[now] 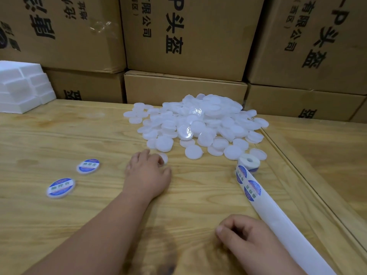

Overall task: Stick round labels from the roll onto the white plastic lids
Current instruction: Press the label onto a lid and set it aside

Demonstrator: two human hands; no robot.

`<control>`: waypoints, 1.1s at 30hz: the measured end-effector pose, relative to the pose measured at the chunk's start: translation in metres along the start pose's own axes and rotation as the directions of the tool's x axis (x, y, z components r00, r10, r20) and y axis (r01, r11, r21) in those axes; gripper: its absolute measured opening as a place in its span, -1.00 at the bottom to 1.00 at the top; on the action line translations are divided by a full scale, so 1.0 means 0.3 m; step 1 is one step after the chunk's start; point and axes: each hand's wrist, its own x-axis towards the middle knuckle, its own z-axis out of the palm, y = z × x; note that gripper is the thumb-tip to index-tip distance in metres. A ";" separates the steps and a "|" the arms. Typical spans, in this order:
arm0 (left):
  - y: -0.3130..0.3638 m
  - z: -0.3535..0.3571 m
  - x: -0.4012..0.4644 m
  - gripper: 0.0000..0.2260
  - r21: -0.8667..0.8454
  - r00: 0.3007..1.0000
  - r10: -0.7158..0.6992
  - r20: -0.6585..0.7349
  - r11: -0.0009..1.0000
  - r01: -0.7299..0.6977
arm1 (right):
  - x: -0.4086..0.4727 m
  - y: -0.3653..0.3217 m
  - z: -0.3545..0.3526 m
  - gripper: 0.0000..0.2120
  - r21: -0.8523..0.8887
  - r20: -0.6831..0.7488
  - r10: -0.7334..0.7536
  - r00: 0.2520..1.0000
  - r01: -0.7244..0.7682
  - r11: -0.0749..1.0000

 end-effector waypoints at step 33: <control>0.341 0.035 -0.286 -0.82 -0.830 0.919 0.340 0.201 0.557 -0.025 | 0.176 0.045 -0.174 -0.87 0.065 -0.055 -0.046 0.997 0.050 0.997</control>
